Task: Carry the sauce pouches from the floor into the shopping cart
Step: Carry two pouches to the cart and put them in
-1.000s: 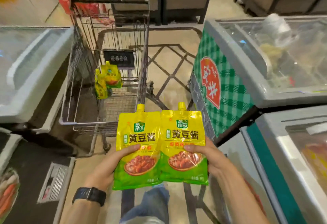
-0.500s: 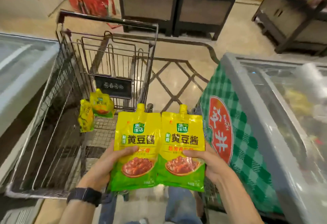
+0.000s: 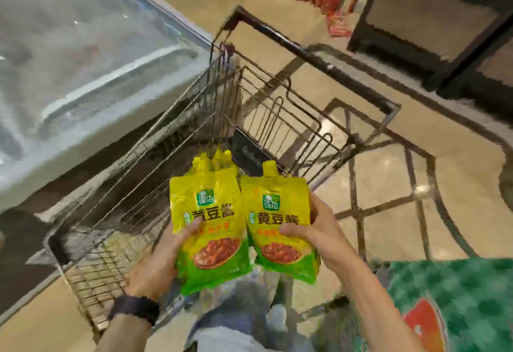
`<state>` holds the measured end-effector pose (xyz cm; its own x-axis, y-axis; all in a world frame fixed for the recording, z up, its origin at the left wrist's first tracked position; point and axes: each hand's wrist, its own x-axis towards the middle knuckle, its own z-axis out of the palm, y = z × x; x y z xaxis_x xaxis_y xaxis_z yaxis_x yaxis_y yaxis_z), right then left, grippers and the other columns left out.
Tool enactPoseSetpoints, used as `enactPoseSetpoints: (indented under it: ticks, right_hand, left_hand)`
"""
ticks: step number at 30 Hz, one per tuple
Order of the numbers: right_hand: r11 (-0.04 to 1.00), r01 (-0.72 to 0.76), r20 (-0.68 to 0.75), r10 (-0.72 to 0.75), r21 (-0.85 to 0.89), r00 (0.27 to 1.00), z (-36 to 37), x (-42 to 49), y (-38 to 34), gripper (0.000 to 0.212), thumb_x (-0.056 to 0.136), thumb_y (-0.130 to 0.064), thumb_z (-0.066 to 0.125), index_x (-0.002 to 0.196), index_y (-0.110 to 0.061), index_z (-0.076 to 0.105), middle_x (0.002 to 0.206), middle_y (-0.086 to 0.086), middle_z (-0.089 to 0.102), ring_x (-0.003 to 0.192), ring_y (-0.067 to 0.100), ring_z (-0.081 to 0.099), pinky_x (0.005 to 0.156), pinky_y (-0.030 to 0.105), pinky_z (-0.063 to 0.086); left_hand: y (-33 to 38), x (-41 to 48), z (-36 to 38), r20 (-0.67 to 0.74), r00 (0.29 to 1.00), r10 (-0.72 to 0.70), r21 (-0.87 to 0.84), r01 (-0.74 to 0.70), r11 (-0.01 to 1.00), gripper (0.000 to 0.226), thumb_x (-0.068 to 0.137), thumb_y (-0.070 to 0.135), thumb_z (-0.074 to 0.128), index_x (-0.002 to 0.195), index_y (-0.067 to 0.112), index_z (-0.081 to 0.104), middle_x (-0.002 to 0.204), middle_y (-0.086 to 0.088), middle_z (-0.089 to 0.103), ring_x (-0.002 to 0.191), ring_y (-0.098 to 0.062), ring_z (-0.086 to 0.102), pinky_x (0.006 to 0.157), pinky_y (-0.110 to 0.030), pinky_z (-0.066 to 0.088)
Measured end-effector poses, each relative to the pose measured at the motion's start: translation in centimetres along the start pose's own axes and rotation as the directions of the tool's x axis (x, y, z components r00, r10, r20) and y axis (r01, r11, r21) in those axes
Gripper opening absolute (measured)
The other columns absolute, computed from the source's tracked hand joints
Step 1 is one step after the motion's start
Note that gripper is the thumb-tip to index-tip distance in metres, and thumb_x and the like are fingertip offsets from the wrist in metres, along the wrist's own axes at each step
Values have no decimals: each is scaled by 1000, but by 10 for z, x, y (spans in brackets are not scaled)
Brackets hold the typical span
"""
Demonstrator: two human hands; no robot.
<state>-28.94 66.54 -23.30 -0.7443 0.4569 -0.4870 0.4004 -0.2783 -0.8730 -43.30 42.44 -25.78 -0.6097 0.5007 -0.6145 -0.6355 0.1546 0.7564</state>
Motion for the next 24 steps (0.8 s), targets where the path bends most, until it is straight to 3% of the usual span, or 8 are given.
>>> enactPoseSetpoints:
  ticks: [2, 4, 8, 10, 12, 17, 20, 24]
  right_hand:
    - [993, 18, 36, -14, -116, 999, 3, 33, -14, 76, 51, -13, 85, 122, -20, 59, 105, 4, 75, 95, 22, 72, 85, 49, 57]
    - [979, 23, 62, -11, -205, 998, 4, 63, -24, 67, 53, -17, 86, 115, -23, 62, 102, 2, 76, 94, 20, 72, 88, 50, 56]
    - [932, 34, 260, 65, -361, 964, 12, 98, -44, 58, 61, -16, 90, 112, -24, 65, 102, -4, 76, 94, 15, 73, 90, 48, 55]
    - [914, 16, 347, 138, -406, 928, 20, 110, -55, 67, 58, -22, 92, 118, -22, 63, 107, -2, 75, 98, 17, 72, 93, 48, 54]
    - [931, -9, 442, 181, -364, 879, 23, 122, -67, 64, 62, -9, 90, 119, -18, 63, 107, 3, 75, 99, 22, 72, 91, 46, 55]
    - [964, 78, 568, 85, -256, 819, 39, 165, -89, 57, 56, 8, 86, 102, -19, 66, 92, -2, 77, 85, 12, 72, 69, 25, 57]
    - [915, 223, 577, 12, -336, 817, 57, 212, -69, 48, 56, -8, 86, 96, -20, 62, 84, -13, 70, 79, 3, 65, 70, 20, 51]
    - [840, 319, 550, -30, -439, 835, 69, 271, 5, 42, 63, -5, 86, 85, -29, 60, 84, -22, 66, 80, -5, 61, 73, 19, 47]
  left_hand:
    - [1, 20, -8, -83, 996, 23, -20, -24, 1000, 90, 48, 57, 92, 123, 15, 64, 114, -9, 75, 98, -22, 74, 82, -36, 60]
    - [-3, 43, -18, -203, 978, 48, -72, -64, 995, 104, 38, 61, 94, 127, 16, 63, 122, -9, 72, 110, -28, 70, 98, -47, 52]
    - [-6, 74, -20, -343, 937, 69, -107, -112, 988, 60, 78, 25, 79, 131, 14, 53, 121, -11, 72, 104, -27, 72, 86, -46, 60]
    - [-8, 87, -22, -394, 918, 54, -96, -100, 990, 69, 72, 29, 84, 131, 17, 49, 120, -8, 72, 103, -26, 72, 83, -48, 60]
    - [-12, 101, -21, -456, 889, 49, -76, -94, 993, 80, 59, 38, 91, 127, 23, 51, 115, -4, 73, 102, -24, 72, 86, -49, 58]
    - [-34, 131, -16, -580, 814, 32, -56, -79, 995, 64, 77, 2, 78, 130, 20, 48, 113, 1, 69, 100, -16, 69, 71, -28, 62]
    - [-49, 151, -16, -611, 791, 3, -88, -72, 994, 63, 74, -1, 80, 125, 19, 50, 118, -4, 68, 108, -25, 68, 84, -42, 61]
    - [-77, 188, -20, -643, 766, -9, -84, -58, 995, 61, 68, 13, 87, 116, 34, 55, 130, -8, 61, 118, -31, 62, 95, -57, 54]
